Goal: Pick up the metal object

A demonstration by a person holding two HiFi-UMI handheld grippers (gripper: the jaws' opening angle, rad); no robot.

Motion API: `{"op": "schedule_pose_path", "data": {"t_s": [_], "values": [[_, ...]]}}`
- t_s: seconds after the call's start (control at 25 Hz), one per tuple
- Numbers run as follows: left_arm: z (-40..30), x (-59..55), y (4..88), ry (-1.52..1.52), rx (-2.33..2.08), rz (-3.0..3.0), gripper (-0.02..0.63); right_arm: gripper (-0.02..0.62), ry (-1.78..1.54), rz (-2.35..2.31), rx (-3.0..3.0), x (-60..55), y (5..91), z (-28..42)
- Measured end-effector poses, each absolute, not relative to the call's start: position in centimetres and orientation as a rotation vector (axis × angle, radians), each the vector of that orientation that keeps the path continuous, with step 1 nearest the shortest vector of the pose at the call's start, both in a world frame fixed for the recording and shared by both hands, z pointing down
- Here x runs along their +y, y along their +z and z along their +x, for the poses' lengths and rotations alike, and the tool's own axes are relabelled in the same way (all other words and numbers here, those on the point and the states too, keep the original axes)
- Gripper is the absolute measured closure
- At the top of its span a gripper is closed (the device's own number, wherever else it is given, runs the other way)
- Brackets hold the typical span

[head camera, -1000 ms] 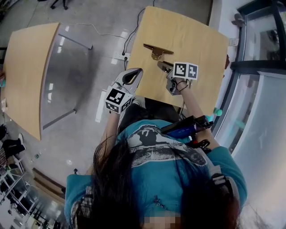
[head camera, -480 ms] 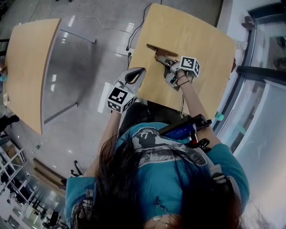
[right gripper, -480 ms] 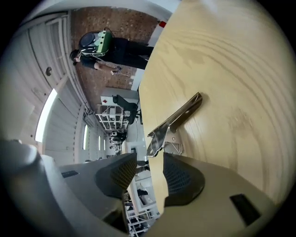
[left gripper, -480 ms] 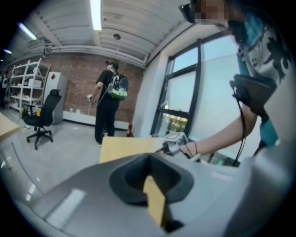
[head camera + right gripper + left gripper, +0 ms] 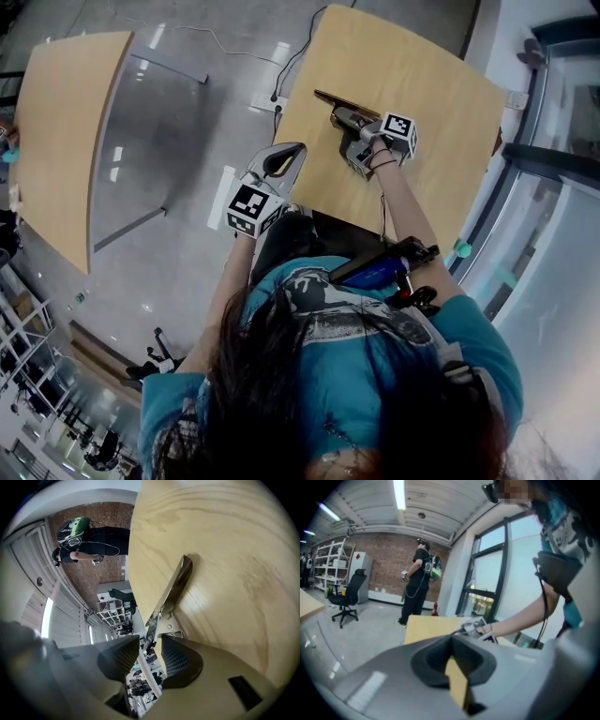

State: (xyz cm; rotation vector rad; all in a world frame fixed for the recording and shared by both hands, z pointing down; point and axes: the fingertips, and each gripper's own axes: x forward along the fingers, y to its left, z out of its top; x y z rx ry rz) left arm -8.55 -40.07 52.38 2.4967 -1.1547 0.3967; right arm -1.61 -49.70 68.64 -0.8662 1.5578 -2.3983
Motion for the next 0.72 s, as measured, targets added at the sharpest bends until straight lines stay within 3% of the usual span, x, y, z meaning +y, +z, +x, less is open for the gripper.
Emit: {"op": "schedule_pose_path", "data": {"t_s": [0.16, 0.24, 0.72], "values": [[-8.8, -39.6, 52.6, 0.408, -1.169, 2.479, 0.604, 0.483, -2.384, -0.849, 1.492, -50.1, 68.6, -1.6], [-9.0, -39.3, 52.8, 0.409, -1.172, 2.473, 0.604, 0.546, -2.376, -0.824, 1.452, -50.2, 68.1, -1.7], [-10.6, -38.8, 52.9, 0.39, -1.178, 2.46, 0.604, 0.566, -2.316, -0.888, 1.669, -48.7, 65.9, -2.1]]}}
